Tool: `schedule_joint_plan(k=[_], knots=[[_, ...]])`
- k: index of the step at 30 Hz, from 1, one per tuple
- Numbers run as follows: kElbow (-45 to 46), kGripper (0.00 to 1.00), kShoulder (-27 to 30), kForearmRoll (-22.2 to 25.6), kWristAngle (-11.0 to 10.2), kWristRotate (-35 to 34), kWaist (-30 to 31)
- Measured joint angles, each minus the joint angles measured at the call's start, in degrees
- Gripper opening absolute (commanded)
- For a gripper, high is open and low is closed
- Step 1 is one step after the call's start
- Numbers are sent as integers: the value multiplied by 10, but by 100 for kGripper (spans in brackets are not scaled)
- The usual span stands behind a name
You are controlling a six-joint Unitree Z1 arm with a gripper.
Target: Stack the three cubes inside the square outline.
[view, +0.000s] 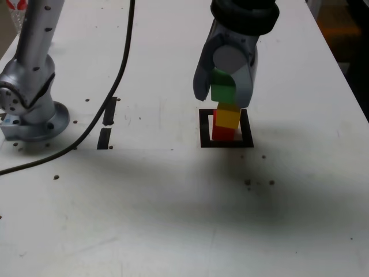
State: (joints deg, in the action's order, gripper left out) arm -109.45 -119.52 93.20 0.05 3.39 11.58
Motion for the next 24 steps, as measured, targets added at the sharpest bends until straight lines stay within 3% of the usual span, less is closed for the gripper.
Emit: schedule_joint_plan(k=[7,17,24], knots=[[-3,37,-2,0,0,0,2],[-3,56,-8,0,-2,0,2],[-4,63,-9,-1,-3,0,2]])
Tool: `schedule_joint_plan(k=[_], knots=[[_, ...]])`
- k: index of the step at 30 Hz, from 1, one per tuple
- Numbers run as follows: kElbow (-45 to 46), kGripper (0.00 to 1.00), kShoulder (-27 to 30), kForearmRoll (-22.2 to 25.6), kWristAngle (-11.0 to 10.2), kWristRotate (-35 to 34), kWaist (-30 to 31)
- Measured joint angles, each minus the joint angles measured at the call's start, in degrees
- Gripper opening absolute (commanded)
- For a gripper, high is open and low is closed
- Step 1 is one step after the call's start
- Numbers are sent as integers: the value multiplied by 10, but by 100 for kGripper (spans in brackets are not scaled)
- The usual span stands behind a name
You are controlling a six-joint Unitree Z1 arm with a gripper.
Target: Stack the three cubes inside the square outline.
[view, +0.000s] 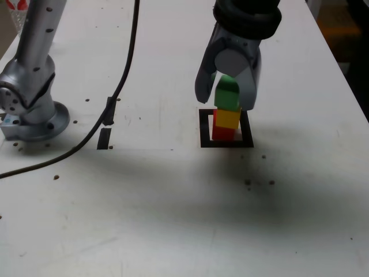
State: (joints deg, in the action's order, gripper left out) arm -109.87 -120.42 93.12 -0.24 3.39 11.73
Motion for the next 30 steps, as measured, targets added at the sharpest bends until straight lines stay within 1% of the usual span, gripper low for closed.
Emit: schedule_joint_plan(k=[9,16,20,23,26,30], knots=[[0,67,-5,-1,-1,0,0],[-6,70,1,0,-12,0,0],[-11,71,31,0,-26,0,0],[1,72,74,1,-41,1,-1],[25,72,105,2,-44,1,-9],[57,72,126,1,-48,1,-22]])
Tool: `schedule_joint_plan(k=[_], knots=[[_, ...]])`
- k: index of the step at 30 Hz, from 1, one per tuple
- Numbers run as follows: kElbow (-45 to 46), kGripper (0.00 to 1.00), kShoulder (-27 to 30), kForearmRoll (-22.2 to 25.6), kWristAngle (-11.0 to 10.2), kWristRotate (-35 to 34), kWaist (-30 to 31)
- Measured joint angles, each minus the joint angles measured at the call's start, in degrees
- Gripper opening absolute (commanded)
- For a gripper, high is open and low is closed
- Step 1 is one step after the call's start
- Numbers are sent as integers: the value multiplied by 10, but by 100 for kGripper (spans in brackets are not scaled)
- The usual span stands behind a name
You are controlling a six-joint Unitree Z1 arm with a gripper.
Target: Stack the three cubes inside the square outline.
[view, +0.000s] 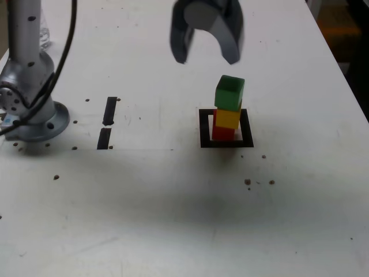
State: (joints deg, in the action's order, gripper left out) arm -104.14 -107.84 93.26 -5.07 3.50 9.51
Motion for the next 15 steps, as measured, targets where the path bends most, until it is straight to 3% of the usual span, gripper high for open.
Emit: schedule_joint_plan(k=[10,15], knots=[[140,77,64,-2,-5,-24,-35],[197,77,78,-8,11,-41,-37]])
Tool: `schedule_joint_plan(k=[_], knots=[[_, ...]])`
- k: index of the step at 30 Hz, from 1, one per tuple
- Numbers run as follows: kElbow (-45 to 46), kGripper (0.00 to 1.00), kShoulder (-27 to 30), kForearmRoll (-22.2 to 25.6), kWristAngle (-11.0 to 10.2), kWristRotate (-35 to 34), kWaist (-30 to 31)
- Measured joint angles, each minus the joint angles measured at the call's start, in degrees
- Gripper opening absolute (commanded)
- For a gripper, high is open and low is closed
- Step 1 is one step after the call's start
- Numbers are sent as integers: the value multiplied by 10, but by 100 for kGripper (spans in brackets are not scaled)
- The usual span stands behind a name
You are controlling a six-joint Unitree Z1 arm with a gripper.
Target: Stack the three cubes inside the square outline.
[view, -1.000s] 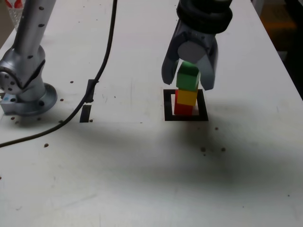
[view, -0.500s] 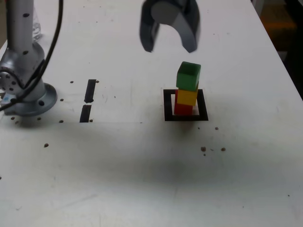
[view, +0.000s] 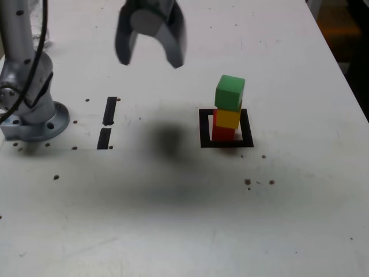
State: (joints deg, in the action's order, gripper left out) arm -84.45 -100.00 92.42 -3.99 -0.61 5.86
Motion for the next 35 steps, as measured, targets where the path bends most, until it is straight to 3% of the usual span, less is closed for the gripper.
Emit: schedule_joint_plan(k=[7,12,13,16,20,28,35], knots=[[78,77,11,-49,30,-12,0],[138,77,14,-119,52,-13,0],[160,77,17,-152,59,-13,-1],[214,77,21,-221,66,-16,-1],[267,77,25,-268,64,-27,-4],[314,77,31,-312,62,-32,-7],[324,77,39,-315,60,-32,-7]])
